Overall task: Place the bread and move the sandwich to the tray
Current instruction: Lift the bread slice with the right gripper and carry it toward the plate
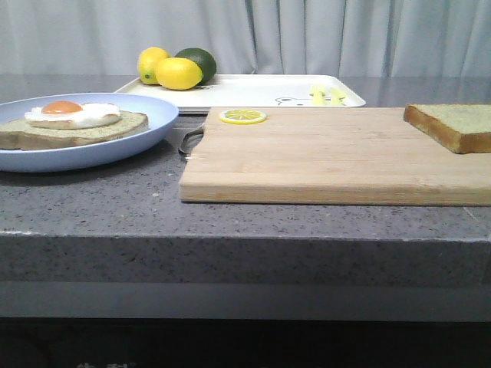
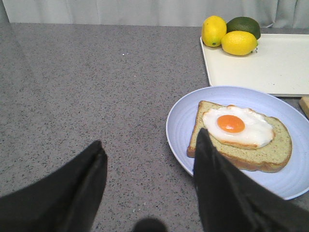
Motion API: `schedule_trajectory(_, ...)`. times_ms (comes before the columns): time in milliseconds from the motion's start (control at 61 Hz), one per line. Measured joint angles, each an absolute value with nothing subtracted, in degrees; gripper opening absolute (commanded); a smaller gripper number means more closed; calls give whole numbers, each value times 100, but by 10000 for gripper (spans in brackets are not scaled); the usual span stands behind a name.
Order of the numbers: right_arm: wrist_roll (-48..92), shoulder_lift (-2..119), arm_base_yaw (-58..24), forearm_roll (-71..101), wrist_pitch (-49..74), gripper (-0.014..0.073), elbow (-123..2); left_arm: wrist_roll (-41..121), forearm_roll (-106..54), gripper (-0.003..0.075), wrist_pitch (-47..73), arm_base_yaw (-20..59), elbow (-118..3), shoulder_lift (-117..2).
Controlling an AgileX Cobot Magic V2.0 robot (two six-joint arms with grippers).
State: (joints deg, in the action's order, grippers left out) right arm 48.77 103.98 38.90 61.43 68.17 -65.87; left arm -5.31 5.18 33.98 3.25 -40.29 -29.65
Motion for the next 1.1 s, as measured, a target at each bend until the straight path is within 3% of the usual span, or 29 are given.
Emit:
schedule_trajectory(213, 5077, 10609, 3647, 6512, 6828, 426, -6638, -531, 518, 390, 3398, 325, -4029, -2965)
schedule_trajectory(410, 5126, 10611, 3536, 6522, 6828, 173, -6647, -531, 518, 390, 3398, 325, -4029, -2965)
schedule_trajectory(525, 5130, 10611, 3536, 6546, 6828, 92, -6647, -531, 518, 390, 3398, 325, -4029, -2965)
schedule_trajectory(885, 5014, 10004, 3390, 6834, 6804, 78, -6647, -531, 518, 390, 3398, 325, -4029, -2965)
schedule_trajectory(1098, 4984, 9361, 2772, 7587, 6799, 78, -6647, -531, 518, 390, 3398, 325, -4029, -2965)
